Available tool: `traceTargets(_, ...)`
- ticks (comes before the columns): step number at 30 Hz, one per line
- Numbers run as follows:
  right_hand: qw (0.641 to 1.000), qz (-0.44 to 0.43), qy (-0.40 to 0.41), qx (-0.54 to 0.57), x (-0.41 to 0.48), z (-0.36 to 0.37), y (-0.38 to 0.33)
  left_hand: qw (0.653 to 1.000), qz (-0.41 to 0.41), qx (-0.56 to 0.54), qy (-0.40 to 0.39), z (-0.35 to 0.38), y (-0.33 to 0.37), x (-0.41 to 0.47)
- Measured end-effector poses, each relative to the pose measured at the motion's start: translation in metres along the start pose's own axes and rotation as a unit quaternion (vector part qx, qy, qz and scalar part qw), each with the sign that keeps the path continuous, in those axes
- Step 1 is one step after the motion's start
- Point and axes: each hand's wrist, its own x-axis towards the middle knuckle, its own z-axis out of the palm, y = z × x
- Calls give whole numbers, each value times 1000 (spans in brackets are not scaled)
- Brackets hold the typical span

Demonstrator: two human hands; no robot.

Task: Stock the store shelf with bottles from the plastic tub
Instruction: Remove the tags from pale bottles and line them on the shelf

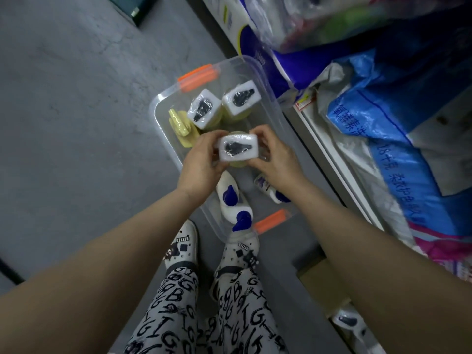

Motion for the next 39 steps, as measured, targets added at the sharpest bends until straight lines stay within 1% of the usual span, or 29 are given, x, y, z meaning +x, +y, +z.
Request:
traceTargets(5,995,32,-4,97,-32,-37,-45,998,-5,-34,-50,-28,54,-12)
traceTargets(10,976,65,-12,209,-75,-72,-102,989,6,-56,-134,-69,116,-34)
traceTargets(15,958,77,13,275,-117,-93,-158,987,7,-71,-147,-102,179,-61)
traceTargets(20,934,81,54,344,-162,-115,-211,985,43,-85,-146,-128,242,-94)
traceTargets(28,917,68,137,369,-232,-150,-282,979,99,-59,-168,-167,340,-149)
traceTargets(32,913,48,177,363,-265,-169,-310,977,113,-55,-174,-178,385,-174)
traceTargets(39,900,18,236,366,-326,-196,-352,969,166,-17,-182,-194,456,-217)
